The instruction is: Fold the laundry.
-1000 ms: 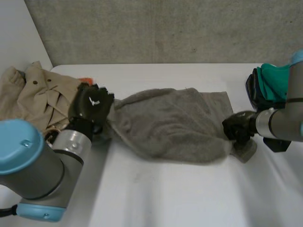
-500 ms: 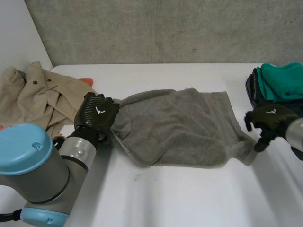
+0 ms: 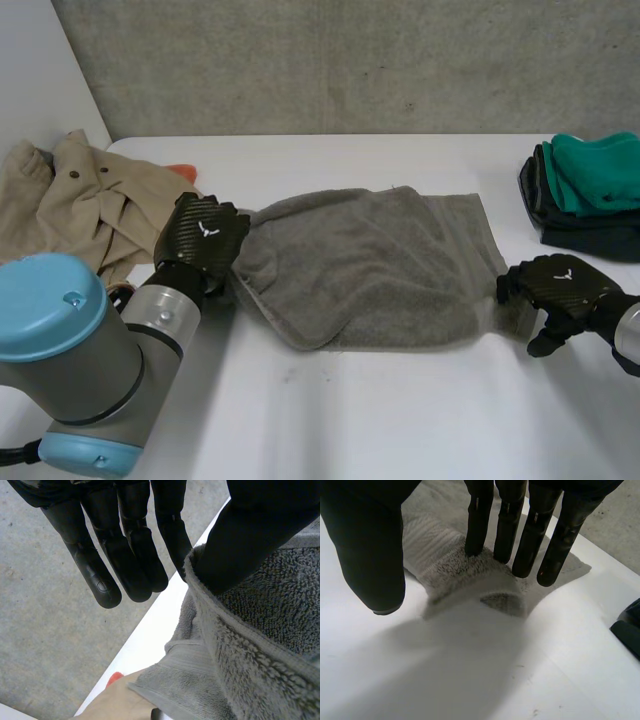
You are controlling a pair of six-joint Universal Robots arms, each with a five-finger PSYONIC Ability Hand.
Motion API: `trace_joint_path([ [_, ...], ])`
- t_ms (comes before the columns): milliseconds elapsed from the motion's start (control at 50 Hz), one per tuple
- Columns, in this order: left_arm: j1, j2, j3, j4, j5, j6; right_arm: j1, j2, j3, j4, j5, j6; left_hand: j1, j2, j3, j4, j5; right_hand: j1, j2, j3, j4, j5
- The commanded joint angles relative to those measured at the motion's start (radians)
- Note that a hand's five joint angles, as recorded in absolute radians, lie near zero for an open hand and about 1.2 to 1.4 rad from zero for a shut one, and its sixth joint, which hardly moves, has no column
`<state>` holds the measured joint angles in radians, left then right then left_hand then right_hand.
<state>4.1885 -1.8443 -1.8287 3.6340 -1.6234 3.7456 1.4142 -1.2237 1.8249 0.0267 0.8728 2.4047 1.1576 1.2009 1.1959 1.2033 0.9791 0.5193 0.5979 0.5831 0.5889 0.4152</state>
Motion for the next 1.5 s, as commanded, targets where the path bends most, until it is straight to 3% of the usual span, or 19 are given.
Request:
trace_joint_path([
  [20, 0.01, -0.001, 0.0, 0.0, 0.0, 0.0, 0.043, 0.105, -0.088, -0.014, 0.015, 0.001, 0.239, 0.195, 0.2, 0.193, 0.243, 0.112, 0.033, 0.048, 0.042, 0.041],
  [360, 0.03, -0.007, 0.008, 0.002, 0.004, 0.0, 0.111, 0.23, -0.239, -0.022, 0.066, -0.016, 0.239, 0.195, 0.2, 0.193, 0.243, 0.194, 0.115, 0.13, 0.124, 0.123],
  [500, 0.027, -0.007, 0.012, 0.002, 0.002, 0.0, 0.143, 0.265, -0.297, -0.022, 0.08, -0.024, 0.239, 0.195, 0.2, 0.193, 0.243, 0.604, 0.526, 0.541, 0.535, 0.534],
  [520, 0.027, -0.006, 0.012, 0.002, 0.002, 0.0, 0.147, 0.27, -0.308, -0.022, 0.087, -0.022, 0.239, 0.195, 0.2, 0.193, 0.243, 0.858, 0.779, 0.794, 0.788, 0.787],
  [660, 0.025, 0.01, 0.0, -0.015, -0.004, 0.013, 0.152, 0.239, -0.349, -0.002, 0.11, 0.08, 0.239, 0.195, 0.2, 0.193, 0.243, 0.877, 0.798, 0.813, 0.807, 0.807],
  [760, 0.044, 0.112, -0.043, -0.144, -0.003, 0.017, 0.137, 0.083, -0.386, 0.18, 0.127, 0.276, 0.239, 0.195, 0.2, 0.193, 0.243, 0.877, 0.798, 0.813, 0.807, 0.807],
  [820, 0.065, 0.161, -0.066, -0.228, 0.002, 0.022, 0.105, 0.029, -0.404, 0.294, 0.133, 0.28, 0.239, 0.195, 0.2, 0.193, 0.243, 0.877, 0.798, 0.813, 0.807, 0.807],
  [920, 0.093, 0.232, -0.13, -0.461, 0.004, 0.124, -0.003, 0.01, -0.398, 0.609, 0.166, 0.046, 0.239, 0.195, 0.2, 0.193, 0.243, 0.877, 0.798, 0.813, 0.807, 0.807],
  [1020, 0.111, 0.229, -0.187, -0.586, 0.002, 0.241, -0.043, 0.012, -0.359, 0.821, 0.186, -0.18, 0.239, 0.195, 0.2, 0.193, 0.243, 0.877, 0.798, 0.813, 0.807, 0.807],
  [1140, 0.119, 0.192, -0.164, -0.517, 0.008, 0.255, -0.041, 0.052, -0.366, 0.728, 0.187, -0.118, 0.239, 0.195, 0.2, 0.193, 0.243, 0.877, 0.798, 0.813, 0.807, 0.807],
  [1320, 0.11, -0.074, 0.07, -0.263, 0.007, 0.258, 0.046, 0.167, -0.498, 0.434, 0.221, 0.088, 0.239, 0.195, 0.2, 0.193, 0.243, 0.877, 0.798, 0.813, 0.807, 0.807],
  [1500, 0.091, -0.325, 0.368, -0.106, 0.017, 0.272, 0.186, 0.328, -0.68, 0.228, 0.409, 0.168, 0.239, 0.195, 0.2, 0.193, 0.243, 0.877, 0.798, 0.813, 0.807, 0.807],
])
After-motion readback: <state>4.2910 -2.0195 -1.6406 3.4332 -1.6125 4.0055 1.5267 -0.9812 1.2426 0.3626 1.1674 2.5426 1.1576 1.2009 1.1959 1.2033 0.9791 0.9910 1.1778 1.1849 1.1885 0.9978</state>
